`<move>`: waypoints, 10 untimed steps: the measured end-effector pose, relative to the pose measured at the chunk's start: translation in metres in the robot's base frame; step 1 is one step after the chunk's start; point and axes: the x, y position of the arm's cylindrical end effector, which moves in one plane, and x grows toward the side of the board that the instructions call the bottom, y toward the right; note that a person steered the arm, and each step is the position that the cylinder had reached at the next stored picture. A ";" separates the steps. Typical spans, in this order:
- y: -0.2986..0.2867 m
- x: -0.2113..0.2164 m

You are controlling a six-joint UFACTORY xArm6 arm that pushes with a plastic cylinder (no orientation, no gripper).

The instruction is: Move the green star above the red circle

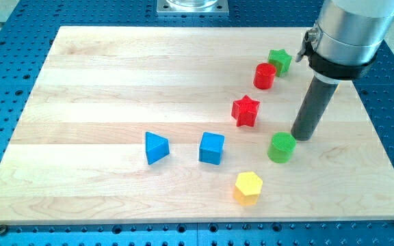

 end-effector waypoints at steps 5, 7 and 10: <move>-0.004 -0.039; -0.004 -0.103; -0.024 -0.163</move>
